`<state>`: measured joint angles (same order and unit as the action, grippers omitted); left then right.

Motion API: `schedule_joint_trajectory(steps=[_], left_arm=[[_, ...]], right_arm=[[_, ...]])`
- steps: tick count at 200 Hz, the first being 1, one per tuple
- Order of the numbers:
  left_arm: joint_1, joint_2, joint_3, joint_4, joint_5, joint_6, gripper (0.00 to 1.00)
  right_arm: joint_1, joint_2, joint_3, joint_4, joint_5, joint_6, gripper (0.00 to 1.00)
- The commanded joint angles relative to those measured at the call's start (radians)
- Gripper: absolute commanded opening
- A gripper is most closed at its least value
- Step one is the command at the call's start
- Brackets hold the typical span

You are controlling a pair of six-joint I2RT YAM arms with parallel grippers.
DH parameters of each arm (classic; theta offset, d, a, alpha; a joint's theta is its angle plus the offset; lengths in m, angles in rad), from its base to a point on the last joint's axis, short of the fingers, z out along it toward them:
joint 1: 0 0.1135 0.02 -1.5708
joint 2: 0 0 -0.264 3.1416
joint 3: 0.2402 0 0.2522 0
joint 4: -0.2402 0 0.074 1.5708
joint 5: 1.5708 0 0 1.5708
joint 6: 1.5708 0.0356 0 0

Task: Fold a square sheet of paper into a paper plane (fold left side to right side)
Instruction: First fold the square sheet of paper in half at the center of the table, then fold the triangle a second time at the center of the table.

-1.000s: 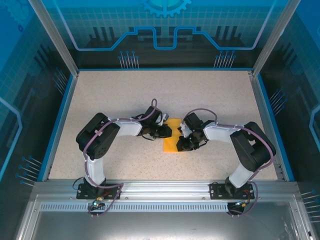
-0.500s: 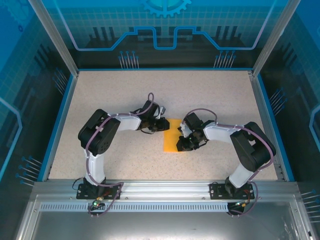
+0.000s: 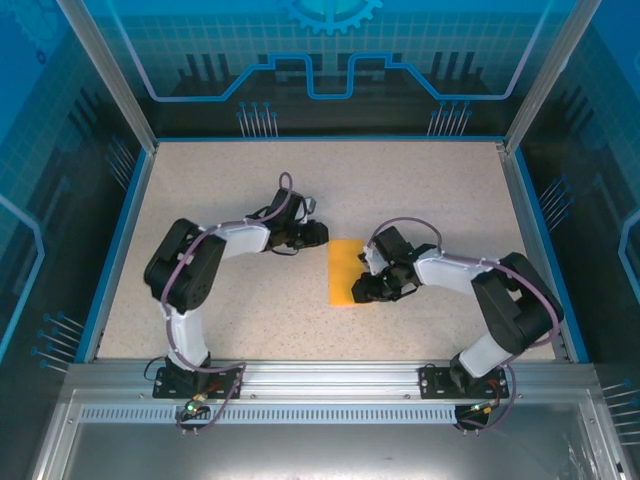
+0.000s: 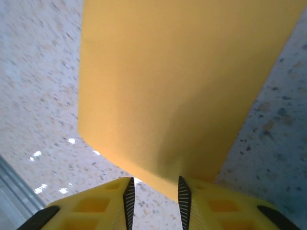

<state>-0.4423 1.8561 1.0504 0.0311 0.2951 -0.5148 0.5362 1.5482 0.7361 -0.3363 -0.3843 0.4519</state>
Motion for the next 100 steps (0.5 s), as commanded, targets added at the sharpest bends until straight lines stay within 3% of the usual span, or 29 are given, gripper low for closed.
schedule_joint_trajectory(steps=[1,33,100], left_arm=[[-0.010,-0.173,-0.093,-0.007,0.012,0.005,0.35],[-0.063,-0.309,-0.226,-0.011,0.017,-0.041,0.42],[-0.212,-0.303,-0.339,0.090,-0.011,-0.166,0.46]], right_arm=[[-0.053,-0.119,-0.009,0.035,-0.016,-0.009,0.49],[-0.158,-0.175,-0.007,0.036,-0.042,-0.042,0.68],[-0.201,-0.021,0.041,0.011,-0.135,0.002,0.68]])
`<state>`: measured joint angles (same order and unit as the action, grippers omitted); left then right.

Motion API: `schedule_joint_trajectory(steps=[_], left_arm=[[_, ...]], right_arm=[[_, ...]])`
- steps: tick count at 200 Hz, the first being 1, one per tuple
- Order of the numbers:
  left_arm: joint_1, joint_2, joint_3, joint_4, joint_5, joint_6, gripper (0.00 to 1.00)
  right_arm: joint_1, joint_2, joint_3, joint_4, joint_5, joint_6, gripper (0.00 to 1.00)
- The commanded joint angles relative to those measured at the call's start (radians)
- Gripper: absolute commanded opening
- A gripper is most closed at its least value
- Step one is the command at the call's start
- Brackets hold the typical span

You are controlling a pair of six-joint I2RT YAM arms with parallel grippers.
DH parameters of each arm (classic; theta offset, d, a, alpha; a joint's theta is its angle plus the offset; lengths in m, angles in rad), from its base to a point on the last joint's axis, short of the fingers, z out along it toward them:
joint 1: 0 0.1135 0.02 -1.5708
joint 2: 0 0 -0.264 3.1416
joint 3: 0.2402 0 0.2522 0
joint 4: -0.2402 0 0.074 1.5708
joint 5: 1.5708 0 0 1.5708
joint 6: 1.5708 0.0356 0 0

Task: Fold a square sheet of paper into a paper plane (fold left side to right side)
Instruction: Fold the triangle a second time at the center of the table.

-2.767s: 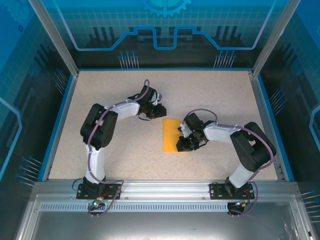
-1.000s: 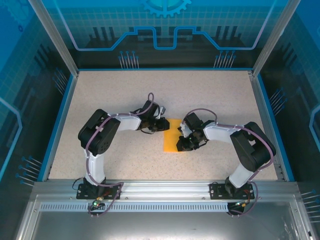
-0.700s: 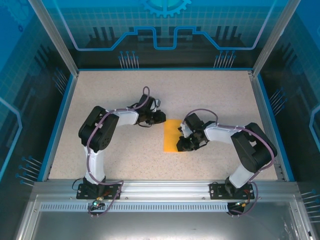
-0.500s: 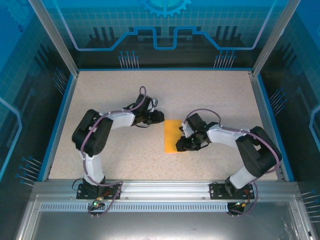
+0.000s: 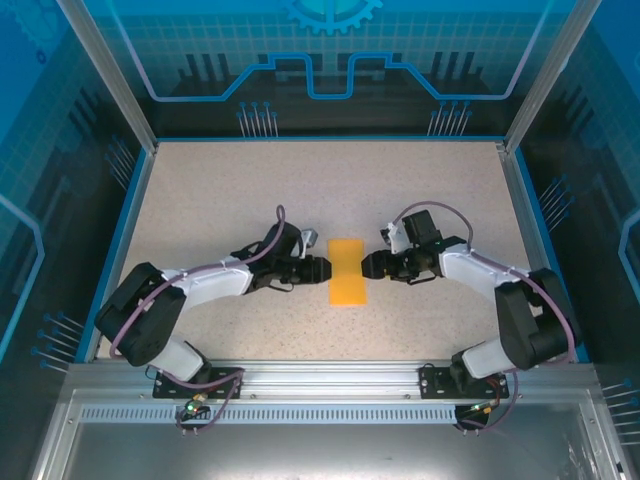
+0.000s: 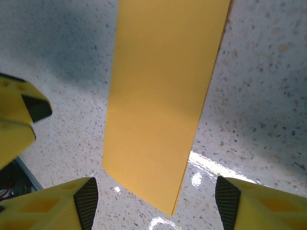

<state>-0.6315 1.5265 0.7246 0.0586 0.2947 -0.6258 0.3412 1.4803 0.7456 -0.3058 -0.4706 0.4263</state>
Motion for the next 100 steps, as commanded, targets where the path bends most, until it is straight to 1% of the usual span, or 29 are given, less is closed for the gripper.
schedule_joint_trajectory(steps=[1,23,52,100], left_arm=[[-0.023,0.029,-0.012,0.063,-0.010,-0.057,0.46],[-0.027,0.064,-0.001,0.083,-0.002,-0.080,0.46],[-0.037,0.116,0.038,0.083,0.007,-0.092,0.44],[-0.038,0.186,0.085,0.080,0.010,-0.084,0.42]], right_arm=[[-0.006,0.050,0.032,-0.019,-0.048,0.028,0.68],[-0.006,0.092,0.059,-0.001,-0.048,0.026,0.66],[-0.006,0.135,0.120,-0.028,-0.002,0.017,0.64],[-0.005,0.143,0.124,-0.047,0.016,0.006,0.64]])
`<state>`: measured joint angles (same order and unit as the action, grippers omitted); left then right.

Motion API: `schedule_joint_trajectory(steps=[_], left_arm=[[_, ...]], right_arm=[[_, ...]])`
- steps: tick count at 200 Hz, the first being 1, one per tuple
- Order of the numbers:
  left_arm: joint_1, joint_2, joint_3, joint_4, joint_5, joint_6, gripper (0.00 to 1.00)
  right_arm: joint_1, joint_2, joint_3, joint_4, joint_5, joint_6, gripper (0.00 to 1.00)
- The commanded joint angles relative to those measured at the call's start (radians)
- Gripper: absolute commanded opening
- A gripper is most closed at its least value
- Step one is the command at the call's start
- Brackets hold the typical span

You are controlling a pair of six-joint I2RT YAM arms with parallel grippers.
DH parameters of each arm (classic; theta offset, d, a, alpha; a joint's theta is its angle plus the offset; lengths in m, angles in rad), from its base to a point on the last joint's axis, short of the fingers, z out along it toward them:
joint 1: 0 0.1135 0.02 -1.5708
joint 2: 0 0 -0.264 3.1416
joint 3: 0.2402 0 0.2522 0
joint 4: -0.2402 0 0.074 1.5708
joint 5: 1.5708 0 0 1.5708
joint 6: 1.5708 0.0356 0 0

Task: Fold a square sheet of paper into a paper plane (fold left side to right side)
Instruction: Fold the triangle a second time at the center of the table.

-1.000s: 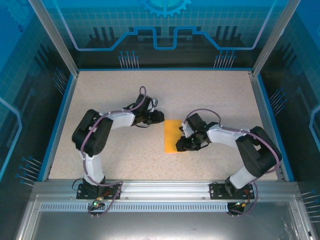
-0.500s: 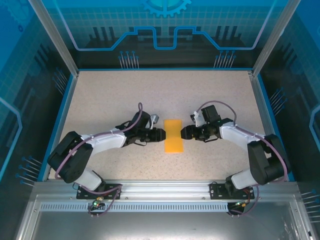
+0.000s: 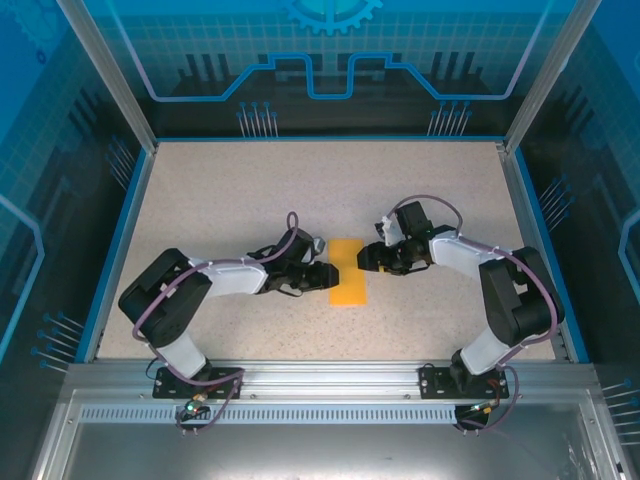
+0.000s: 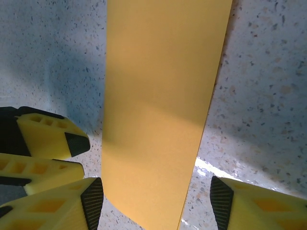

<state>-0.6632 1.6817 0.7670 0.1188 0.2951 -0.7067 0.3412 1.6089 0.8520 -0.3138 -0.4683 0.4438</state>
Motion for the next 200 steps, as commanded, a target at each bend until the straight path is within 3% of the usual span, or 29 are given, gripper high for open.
schedule_joint_trajectory(steps=[1,122,200], left_arm=[[-0.007,0.031,0.044,0.019,0.010,-0.004,0.42],[-0.008,0.091,0.077,-0.075,-0.029,0.033,0.38],[-0.008,0.101,0.041,-0.079,-0.043,0.022,0.34]], right_arm=[[-0.005,0.014,0.018,-0.039,0.014,-0.011,0.64],[-0.004,0.011,0.015,-0.089,0.052,-0.042,0.64],[0.022,0.060,0.022,-0.141,-0.040,-0.026,0.63]])
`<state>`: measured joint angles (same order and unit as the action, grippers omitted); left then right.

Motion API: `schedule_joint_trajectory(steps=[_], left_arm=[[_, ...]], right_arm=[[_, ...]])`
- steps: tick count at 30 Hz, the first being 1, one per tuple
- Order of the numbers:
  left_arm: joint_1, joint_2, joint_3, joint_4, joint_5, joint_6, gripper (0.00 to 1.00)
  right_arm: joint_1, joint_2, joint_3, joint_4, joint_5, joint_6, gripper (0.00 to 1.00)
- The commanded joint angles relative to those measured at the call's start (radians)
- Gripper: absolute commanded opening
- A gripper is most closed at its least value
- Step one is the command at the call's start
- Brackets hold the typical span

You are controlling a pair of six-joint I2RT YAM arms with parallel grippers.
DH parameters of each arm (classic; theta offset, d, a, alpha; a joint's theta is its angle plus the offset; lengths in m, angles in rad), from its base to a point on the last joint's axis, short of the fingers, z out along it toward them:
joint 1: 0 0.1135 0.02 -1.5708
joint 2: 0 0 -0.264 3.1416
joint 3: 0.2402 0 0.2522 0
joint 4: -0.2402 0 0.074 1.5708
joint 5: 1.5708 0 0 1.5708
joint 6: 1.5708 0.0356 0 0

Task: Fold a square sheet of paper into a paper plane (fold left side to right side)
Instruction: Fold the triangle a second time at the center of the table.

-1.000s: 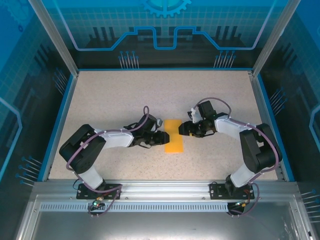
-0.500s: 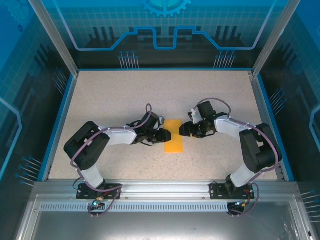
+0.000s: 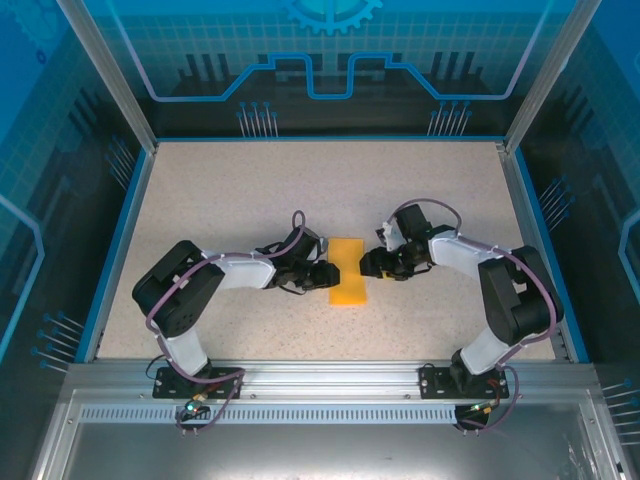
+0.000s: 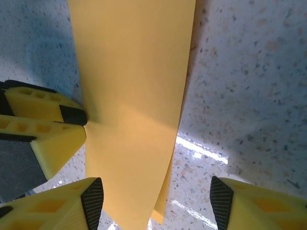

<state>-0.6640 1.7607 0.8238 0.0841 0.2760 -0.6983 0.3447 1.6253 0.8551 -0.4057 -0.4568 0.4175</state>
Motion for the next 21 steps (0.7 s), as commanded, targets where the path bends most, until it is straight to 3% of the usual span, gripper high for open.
schedule_joint_trajectory(steps=[1,6,13,21], left_arm=[[-0.007,0.022,-0.015,-0.044,-0.025,0.014,0.34],[-0.008,0.020,-0.021,-0.036,-0.026,0.014,0.33],[-0.011,0.019,-0.027,-0.024,-0.024,0.010,0.33],[-0.014,0.017,-0.028,-0.021,-0.025,0.009,0.33]], right_arm=[[0.019,0.045,0.019,-0.049,-0.052,0.002,0.63],[0.043,0.065,0.019,-0.008,-0.077,0.051,0.60],[0.054,0.058,-0.007,0.022,-0.090,0.109,0.48],[0.056,0.048,-0.030,0.031,-0.084,0.137,0.46]])
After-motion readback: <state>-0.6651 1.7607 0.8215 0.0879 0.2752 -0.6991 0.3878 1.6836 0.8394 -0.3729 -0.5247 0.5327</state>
